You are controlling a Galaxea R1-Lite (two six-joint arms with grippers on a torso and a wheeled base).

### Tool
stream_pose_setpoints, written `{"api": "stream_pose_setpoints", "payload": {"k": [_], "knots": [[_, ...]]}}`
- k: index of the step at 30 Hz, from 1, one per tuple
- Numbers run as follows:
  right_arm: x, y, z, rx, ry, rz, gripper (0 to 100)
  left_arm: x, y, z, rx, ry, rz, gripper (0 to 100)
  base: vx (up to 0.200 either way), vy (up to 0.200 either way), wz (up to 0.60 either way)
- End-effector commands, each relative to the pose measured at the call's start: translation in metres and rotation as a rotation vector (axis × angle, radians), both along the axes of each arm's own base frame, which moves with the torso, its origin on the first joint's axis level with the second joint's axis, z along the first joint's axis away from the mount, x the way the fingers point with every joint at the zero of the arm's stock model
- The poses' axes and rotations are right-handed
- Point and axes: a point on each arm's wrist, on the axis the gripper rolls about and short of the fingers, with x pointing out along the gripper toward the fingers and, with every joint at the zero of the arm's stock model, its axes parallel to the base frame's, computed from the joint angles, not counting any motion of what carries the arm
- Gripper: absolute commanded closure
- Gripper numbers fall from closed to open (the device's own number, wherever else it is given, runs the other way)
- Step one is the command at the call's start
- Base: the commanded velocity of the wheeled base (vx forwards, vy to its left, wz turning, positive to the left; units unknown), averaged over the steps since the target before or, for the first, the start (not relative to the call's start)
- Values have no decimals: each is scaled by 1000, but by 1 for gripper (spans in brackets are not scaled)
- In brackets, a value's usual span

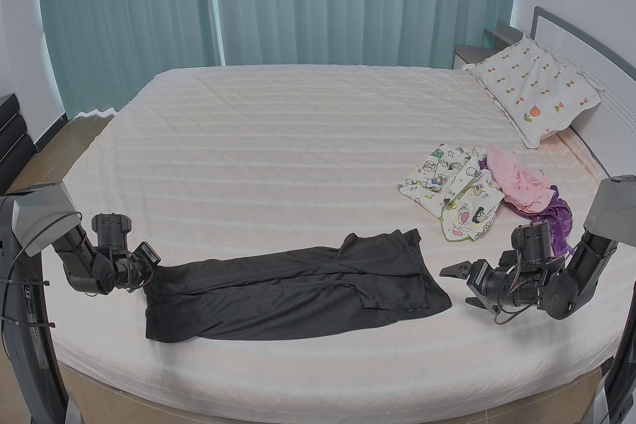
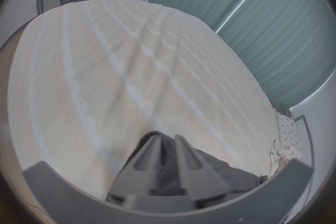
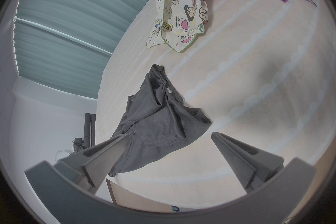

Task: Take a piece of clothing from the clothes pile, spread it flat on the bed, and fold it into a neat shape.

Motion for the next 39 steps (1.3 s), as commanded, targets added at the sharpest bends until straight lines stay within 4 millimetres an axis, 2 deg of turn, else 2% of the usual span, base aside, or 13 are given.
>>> {"api": "stream_pose_setpoints", "payload": {"k": [1, 10, 19, 24, 25, 30, 35, 39], "knots": [[0, -1, -1, -1, 3, -4, 0, 0, 6, 0, 2, -3, 20, 100, 0, 0, 0], [1, -1, -2, -2, 3, -3, 0, 3, 22, 6, 32, -31, 94, 100, 0, 0, 0], [0, -1, -3, -4, 8, 0, 0, 10, 27, 7, 33, -51, 102, 100, 0, 0, 0], [0, 0, -4, -3, -1, 0, 0, 13, 27, -1, 28, -39, 104, 100, 0, 0, 0], [0, 0, -4, -3, -1, 0, 0, 13, 27, -1, 28, -39, 104, 0, 0, 0, 0], [1, 0, -6, -1, -15, 0, 0, 12, 30, -2, 18, -36, 102, 0, 0, 0, 0], [0, 0, -6, 0, -25, -1, 0, 6, 40, 7, 19, -48, 129, 0, 0, 0, 0], [0, 0, -6, 0, -25, 1, 0, -12, 34, 20, -27, -39, 61, 0, 0, 0, 0]]}}
